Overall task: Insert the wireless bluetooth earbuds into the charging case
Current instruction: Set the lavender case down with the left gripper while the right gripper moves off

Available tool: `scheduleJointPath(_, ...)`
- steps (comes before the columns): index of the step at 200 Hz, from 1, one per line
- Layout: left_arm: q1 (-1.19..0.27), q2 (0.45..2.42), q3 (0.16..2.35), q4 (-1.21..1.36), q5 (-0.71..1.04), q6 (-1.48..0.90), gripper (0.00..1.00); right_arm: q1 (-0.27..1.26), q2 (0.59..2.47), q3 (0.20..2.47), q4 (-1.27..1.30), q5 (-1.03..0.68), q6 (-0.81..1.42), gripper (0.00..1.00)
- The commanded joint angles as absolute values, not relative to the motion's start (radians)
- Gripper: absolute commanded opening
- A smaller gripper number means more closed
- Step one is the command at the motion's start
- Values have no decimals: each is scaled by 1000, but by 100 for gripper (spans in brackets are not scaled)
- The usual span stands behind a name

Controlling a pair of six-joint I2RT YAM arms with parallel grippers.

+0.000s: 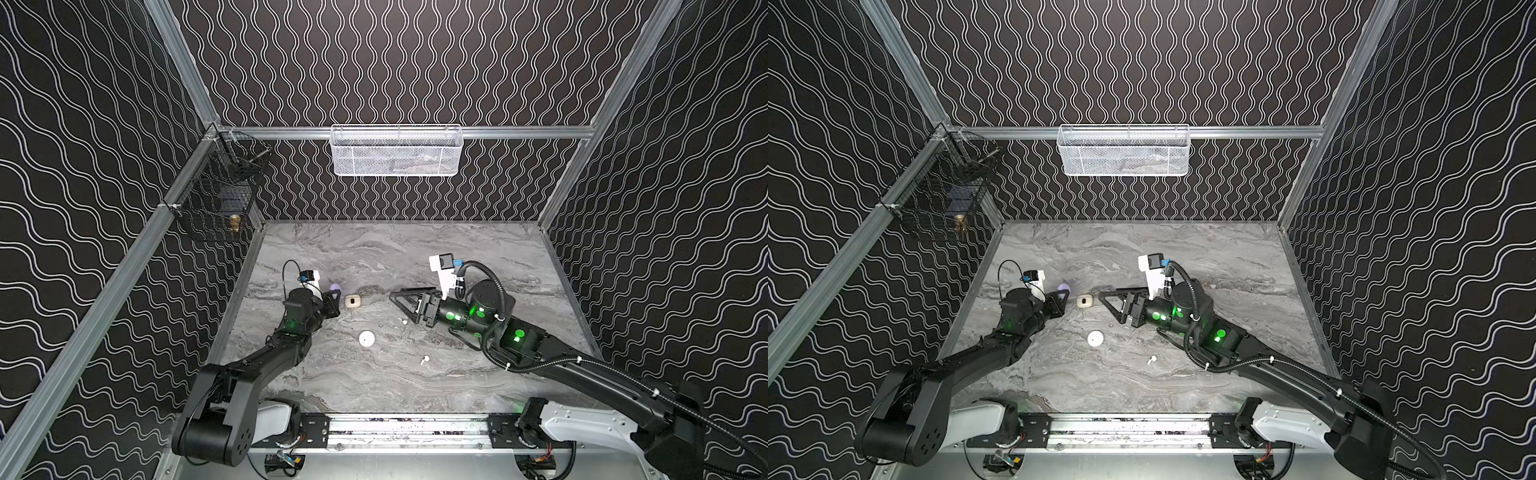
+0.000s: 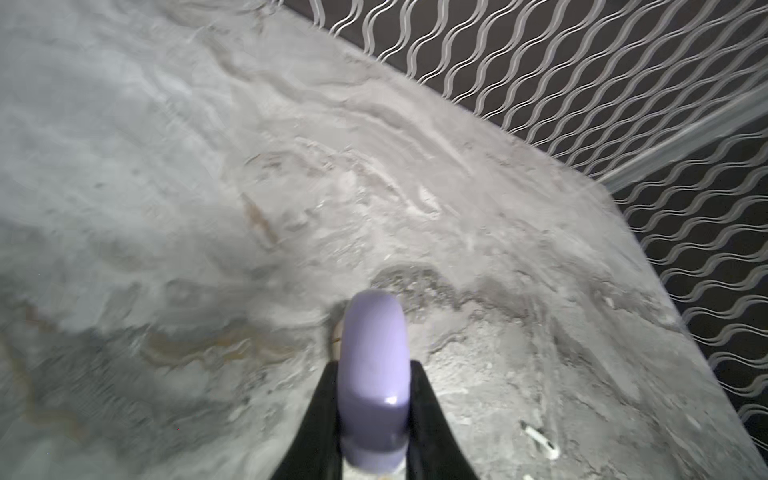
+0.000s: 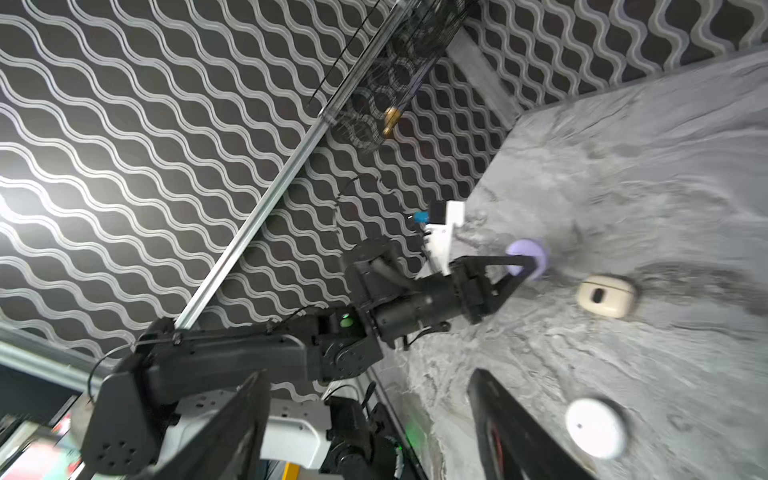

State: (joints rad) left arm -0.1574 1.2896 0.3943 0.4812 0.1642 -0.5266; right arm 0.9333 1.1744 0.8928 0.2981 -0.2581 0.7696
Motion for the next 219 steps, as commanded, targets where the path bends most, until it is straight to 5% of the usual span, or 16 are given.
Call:
scheduleJointPath(1,-149,1334,419,430,177,-557,0,932,1222,918,378,-383,815,68)
scheduleJointPath(114,-86,1574,482,485,333,-607,1,933,1175,897,334,-314,814,81)
scheduleJointPath(175,-76,1566,489,463,331,-577,51,933,1087,813,196,-66,571,86)
scheduleJointPath(219,-74,1505,477,428,279,-562,78,987,1319,887,15,31,496,86)
